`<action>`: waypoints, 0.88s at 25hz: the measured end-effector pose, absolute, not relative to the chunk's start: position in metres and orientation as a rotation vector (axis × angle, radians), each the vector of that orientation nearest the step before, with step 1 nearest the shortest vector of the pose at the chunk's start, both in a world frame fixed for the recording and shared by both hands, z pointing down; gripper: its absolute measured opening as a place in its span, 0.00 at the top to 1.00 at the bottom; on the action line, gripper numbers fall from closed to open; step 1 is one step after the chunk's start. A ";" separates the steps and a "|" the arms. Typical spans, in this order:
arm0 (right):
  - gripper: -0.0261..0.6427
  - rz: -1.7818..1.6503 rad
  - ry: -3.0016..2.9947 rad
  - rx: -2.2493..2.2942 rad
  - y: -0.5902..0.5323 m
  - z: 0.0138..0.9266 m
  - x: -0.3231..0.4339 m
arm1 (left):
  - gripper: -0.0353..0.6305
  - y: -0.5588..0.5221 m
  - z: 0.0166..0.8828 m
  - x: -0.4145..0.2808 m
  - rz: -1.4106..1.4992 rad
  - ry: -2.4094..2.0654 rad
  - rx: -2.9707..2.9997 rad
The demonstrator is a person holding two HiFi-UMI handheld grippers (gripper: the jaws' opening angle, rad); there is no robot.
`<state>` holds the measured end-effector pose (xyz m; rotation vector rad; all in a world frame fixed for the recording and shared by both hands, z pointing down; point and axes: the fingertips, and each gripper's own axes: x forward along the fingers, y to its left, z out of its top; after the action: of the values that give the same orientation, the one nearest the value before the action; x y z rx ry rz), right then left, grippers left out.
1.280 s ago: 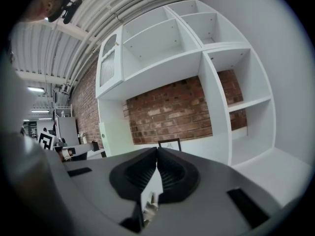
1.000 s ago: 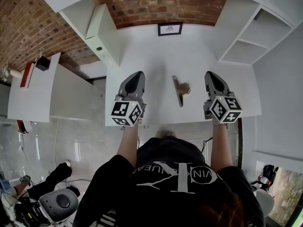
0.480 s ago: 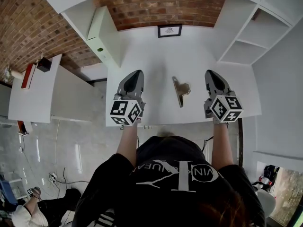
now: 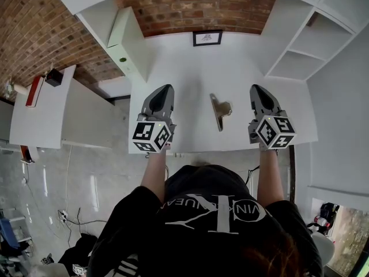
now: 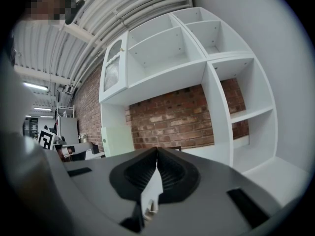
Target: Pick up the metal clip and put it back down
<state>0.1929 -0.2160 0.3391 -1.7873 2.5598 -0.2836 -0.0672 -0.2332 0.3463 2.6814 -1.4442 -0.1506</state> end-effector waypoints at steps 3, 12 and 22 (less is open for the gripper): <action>0.94 -0.283 2.557 -1.789 -0.216 0.340 0.193 | 0.93 -0.233 0.346 -0.069 -0.153 -1.449 2.683; 0.94 -0.294 2.555 -1.800 -0.213 0.344 0.194 | 0.93 -0.233 0.347 -0.069 -0.148 -1.450 2.682; 0.94 -0.304 2.551 -1.806 -0.214 0.348 0.195 | 0.93 -0.235 0.350 -0.069 -0.143 -1.446 2.678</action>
<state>0.1948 -0.2135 0.3477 -1.8060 2.5510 -0.3044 -0.0686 -0.2346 0.3500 2.6781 -1.4458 -0.1427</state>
